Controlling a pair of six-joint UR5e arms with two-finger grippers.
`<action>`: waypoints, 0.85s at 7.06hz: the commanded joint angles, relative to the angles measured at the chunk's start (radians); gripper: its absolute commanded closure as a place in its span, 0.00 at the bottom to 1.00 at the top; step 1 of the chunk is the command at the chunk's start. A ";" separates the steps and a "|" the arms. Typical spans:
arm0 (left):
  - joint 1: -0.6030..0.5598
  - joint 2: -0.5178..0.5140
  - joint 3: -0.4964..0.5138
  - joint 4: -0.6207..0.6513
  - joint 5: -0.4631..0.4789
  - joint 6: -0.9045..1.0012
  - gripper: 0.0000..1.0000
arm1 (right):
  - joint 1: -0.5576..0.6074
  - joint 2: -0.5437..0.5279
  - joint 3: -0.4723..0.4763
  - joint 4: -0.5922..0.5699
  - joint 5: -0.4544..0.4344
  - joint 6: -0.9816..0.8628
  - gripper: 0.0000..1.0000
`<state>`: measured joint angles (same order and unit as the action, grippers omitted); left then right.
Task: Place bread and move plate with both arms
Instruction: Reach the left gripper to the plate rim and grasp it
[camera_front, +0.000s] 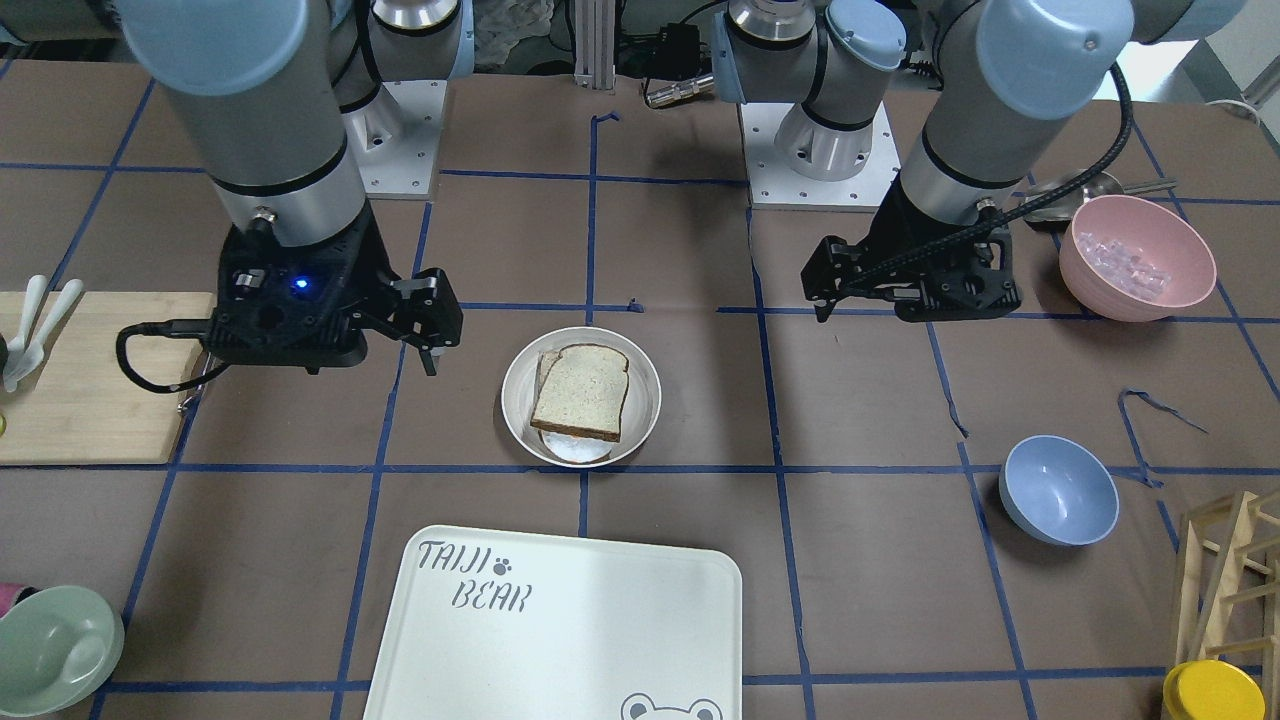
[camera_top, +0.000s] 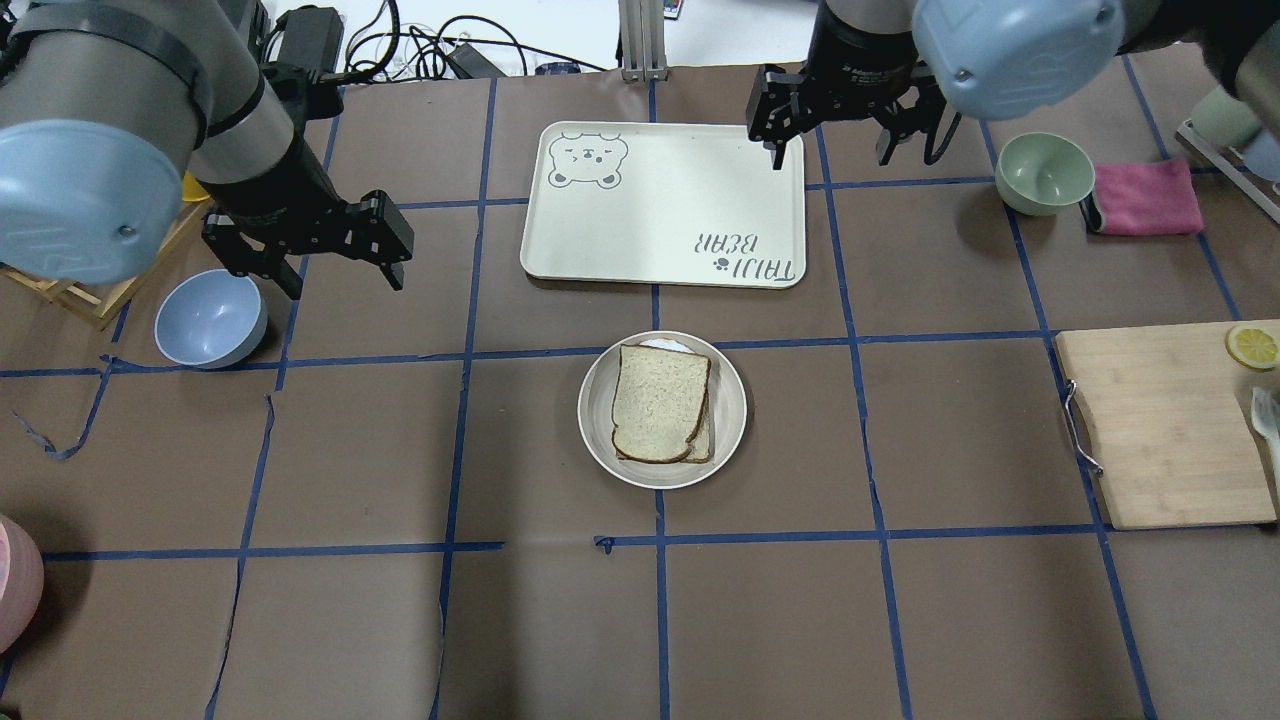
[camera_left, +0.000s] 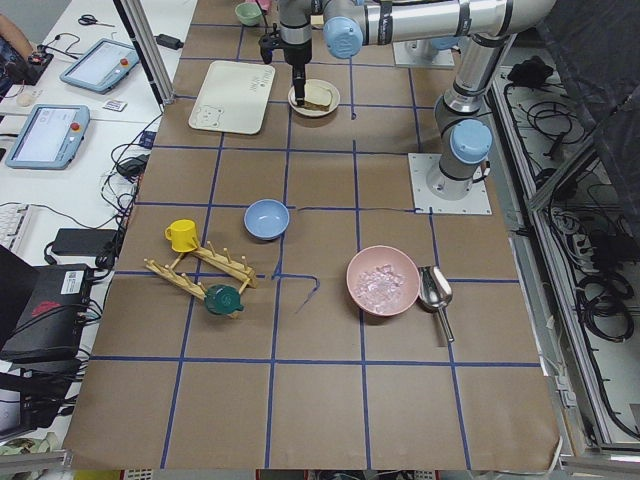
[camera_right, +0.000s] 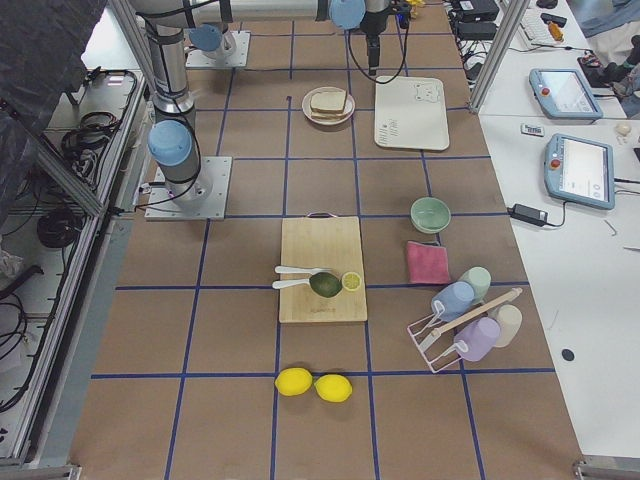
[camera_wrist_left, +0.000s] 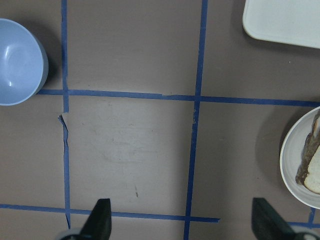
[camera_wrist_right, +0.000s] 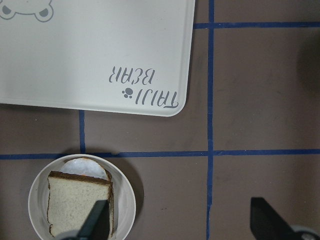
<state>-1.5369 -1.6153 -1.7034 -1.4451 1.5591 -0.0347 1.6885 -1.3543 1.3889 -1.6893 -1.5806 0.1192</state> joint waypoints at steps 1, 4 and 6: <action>-0.061 -0.037 -0.134 0.192 -0.067 -0.042 0.00 | -0.029 -0.003 -0.019 0.013 0.007 -0.029 0.00; -0.169 -0.112 -0.225 0.379 -0.079 -0.056 0.00 | -0.039 0.001 -0.059 0.087 -0.009 -0.029 0.00; -0.180 -0.168 -0.229 0.426 -0.190 -0.053 0.00 | -0.059 -0.011 -0.080 0.126 0.008 -0.029 0.00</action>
<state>-1.7074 -1.7463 -1.9286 -1.0603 1.4239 -0.0881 1.6400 -1.3577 1.3200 -1.5945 -1.5814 0.0905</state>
